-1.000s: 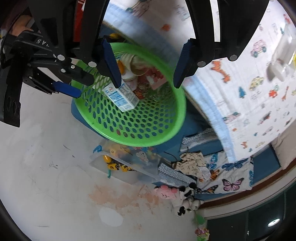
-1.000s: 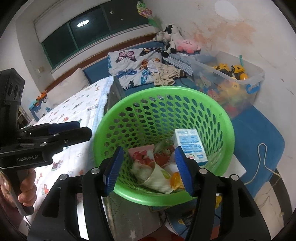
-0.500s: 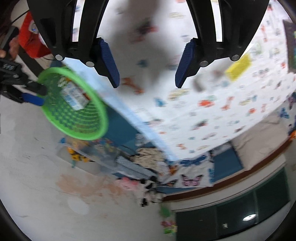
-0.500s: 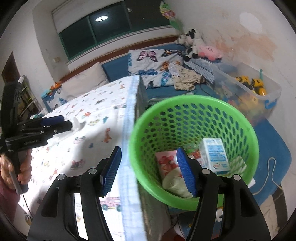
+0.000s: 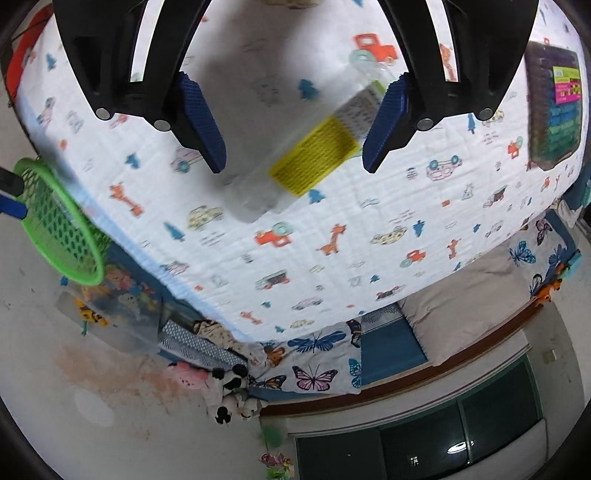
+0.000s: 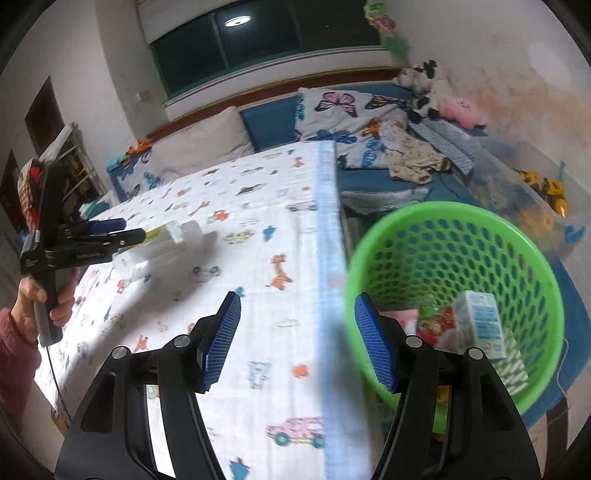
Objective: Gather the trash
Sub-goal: 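Move the left tool to the clear plastic bottle with yellow label, then close the left tool on the clear bottle and lift it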
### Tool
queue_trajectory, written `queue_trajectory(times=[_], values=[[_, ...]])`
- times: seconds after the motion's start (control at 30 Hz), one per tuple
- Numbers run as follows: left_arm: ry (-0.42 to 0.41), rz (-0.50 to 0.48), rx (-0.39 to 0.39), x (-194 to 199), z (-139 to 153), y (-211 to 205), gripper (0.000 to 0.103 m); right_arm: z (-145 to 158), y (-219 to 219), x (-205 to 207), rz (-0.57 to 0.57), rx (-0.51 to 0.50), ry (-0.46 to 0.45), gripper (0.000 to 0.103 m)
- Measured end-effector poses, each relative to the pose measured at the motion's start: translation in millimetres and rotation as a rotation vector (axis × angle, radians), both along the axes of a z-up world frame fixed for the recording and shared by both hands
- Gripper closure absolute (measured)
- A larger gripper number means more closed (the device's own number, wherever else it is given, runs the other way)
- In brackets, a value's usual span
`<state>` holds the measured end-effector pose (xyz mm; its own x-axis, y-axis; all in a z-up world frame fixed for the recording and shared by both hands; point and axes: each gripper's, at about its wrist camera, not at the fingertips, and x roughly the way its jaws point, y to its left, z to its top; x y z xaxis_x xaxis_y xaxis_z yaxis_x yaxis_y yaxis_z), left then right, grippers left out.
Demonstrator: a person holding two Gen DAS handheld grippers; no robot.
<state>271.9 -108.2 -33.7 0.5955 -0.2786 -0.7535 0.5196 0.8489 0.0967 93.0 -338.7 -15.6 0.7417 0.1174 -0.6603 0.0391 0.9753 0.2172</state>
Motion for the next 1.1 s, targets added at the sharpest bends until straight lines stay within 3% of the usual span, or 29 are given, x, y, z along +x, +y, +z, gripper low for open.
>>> queue_trajectory(times=[0.23,0.63,1.0,1.1], values=[[0.036,-0.048,0.034,14.1,-16.2,6.9,0.018,-2.5,23.4,21.1,0.048,-0.012,0.018,0.038],[0.13,-0.064,0.048,39.6,-42.7,8.7,0.018,-12.7,56.5,53.2,0.124,-0.016,0.045,0.037],[0.173,-0.124,0.058,37.0,-41.2,-2.5,0.044,-34.1,80.1,87.5,0.187,-0.025,0.081,0.037],[0.188,-0.117,0.047,40.1,-42.5,-3.9,0.045,-41.7,85.1,95.3,0.199,-0.02,0.097,0.037]])
